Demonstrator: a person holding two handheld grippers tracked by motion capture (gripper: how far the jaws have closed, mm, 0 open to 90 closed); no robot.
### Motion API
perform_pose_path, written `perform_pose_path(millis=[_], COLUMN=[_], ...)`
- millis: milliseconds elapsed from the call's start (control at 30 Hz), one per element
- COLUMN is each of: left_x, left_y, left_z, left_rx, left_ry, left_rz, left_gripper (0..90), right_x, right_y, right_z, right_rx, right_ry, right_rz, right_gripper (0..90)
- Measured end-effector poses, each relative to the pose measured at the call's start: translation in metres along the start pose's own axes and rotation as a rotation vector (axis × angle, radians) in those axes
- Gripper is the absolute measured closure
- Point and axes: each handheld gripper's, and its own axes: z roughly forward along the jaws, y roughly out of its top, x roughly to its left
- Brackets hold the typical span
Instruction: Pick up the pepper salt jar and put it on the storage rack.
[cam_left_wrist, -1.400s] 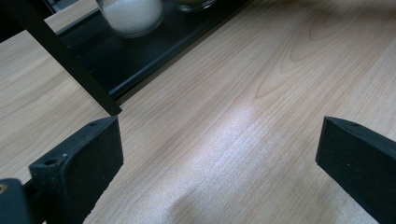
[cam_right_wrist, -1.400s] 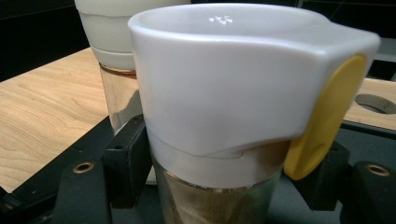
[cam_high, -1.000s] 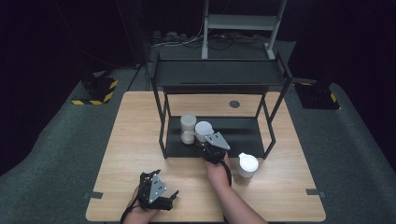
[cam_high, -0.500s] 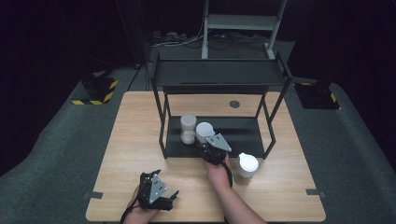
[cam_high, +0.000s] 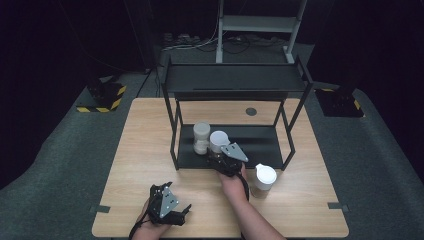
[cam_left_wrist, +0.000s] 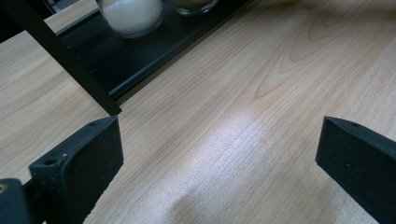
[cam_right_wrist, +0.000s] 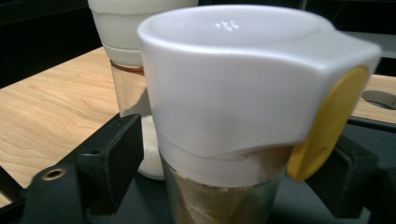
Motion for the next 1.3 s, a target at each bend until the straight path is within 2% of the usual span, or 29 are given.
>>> perform_pose_path(millis=[100,233,467,733,1300], left_x=[0.000,0.000,0.000,0.000,0.000], left_y=[0.000,0.000,0.000,0.000,0.000], left_z=[0.000,0.000,0.000,0.000,0.000], left_rx=[0.001,0.001,0.003,0.005,0.002], left_ry=[0.001,0.001,0.001,0.002,-0.002], left_rz=[0.001,0.003,0.000,0.003,-0.002], left_gripper=[0.9,0.9,0.9,0.9,0.9], right_x=[0.002,0.003,0.001,0.003,0.012], right_y=[0.001,0.002,-0.001,-0.001,0.006], right_z=[-0.003,-0.006,-0.012,-0.021,-0.047], right_rx=[-0.004,-0.002,0.010,0.006,-0.023], right_ry=[0.000,0.003,0.007,0.033,0.084], right_rz=[-0.009,0.015,0.026,0.011,-0.008], right_gripper=[13.9,11.3,7.3,0.0,0.0])
